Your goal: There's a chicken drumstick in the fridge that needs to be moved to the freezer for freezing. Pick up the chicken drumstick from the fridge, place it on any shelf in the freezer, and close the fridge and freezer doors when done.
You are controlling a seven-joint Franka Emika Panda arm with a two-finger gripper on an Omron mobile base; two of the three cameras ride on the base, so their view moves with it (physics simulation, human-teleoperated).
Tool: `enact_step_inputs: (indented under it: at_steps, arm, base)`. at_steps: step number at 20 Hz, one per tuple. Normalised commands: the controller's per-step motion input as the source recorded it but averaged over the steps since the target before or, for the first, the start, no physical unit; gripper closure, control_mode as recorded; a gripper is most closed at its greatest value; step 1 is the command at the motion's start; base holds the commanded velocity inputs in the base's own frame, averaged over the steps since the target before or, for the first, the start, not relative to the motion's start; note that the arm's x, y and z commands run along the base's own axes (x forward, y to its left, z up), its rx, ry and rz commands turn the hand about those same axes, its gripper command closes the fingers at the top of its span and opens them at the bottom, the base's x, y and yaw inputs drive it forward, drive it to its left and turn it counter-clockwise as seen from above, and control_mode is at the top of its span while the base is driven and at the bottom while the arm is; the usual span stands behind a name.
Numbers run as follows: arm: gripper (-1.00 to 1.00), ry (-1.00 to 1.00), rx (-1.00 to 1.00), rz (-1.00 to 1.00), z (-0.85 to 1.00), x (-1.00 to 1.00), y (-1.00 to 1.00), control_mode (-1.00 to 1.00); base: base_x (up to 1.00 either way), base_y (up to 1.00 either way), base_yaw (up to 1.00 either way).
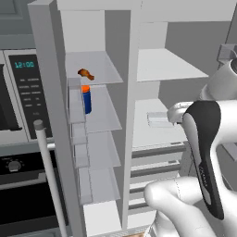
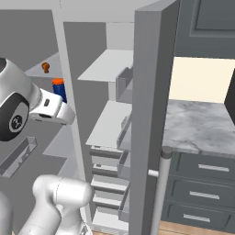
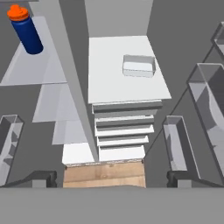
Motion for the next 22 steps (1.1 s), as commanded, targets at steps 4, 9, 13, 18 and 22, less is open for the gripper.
enact_step_inputs:
  at_steps: [4,9,13,18,22]
  arm:
    - [-1.0,0.0,0.0,0.0,0.0,0.0,-0.05,-1.0]
    - [-1.0,0.0,0.0,0.0,0.0,-0.04,-0.06,1.0]
    - [-1.0,0.0,0.0,0.0,0.0,0.0,0.0,1.0]
    - [-1.0,0.0,0.0,0.0,0.0,0.0,0.0,1.0]
    - [-1.0,0.0,0.0,0.0,0.0,0.0,0.0,1.0]
  base:
    - [0.0,0.0,0.0]
    - [-0.19,0.0,0.0]
    - [-0.63,0.21,0.0]
    - [-0.26,0.21,0.0]
    - [-0.01,0.39,0.0]
